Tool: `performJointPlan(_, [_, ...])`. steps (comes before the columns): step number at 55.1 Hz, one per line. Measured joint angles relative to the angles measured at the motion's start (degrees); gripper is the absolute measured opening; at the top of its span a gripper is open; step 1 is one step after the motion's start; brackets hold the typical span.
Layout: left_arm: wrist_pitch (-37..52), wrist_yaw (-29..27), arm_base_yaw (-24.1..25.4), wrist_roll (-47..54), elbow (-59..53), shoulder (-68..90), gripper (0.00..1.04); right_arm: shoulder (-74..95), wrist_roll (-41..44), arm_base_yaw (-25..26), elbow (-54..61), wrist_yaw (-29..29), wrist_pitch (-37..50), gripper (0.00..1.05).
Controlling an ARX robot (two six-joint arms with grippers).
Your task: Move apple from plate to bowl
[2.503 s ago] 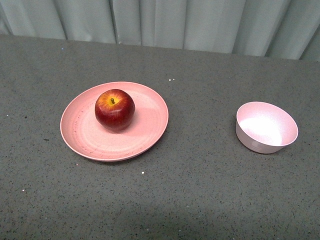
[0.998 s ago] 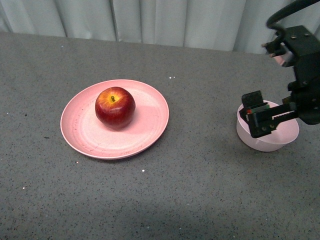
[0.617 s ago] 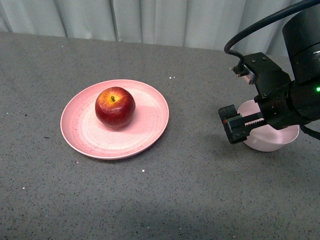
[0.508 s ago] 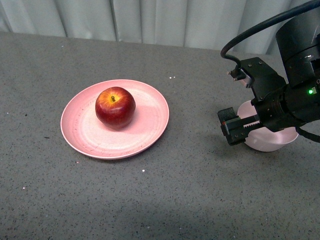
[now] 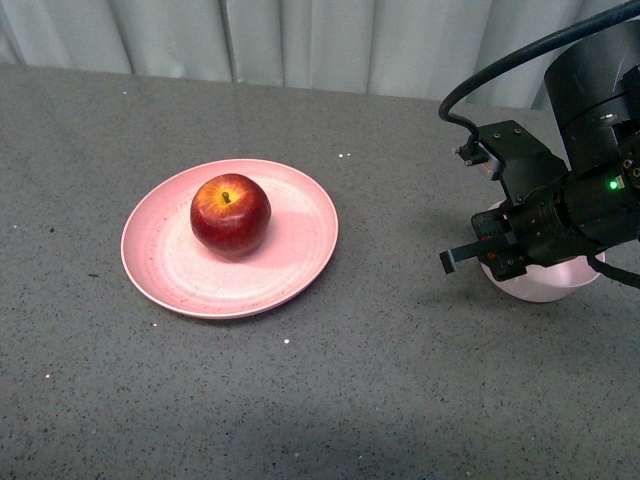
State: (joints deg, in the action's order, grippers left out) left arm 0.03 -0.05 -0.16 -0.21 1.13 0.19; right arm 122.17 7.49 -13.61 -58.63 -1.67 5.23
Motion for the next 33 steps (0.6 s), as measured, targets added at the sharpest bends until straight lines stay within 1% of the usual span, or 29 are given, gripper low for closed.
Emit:
performJointPlan(2, [0.0,0.0,0.0,0.0,0.0,0.0,0.98,-0.2,0.0,-0.1,0.0,0.1,0.0,0.01])
performJointPlan(14, [0.0,0.0,0.0,0.0,0.0,0.0,0.98,-2.5,-1.4,-1.4,0.0,-3.0,-1.1,0.01])
performJointPlan(23, [0.0,0.0,0.0,0.0,0.0,0.0,0.98,-3.2,-5.9,-5.3,-2.3,-7.0,-3.1,0.01])
performJointPlan(33, [0.0,0.0,0.0,0.0,0.0,0.0,0.98,-2.9,-9.9,-8.5,-5.5,-9.7,-3.5,0.01])
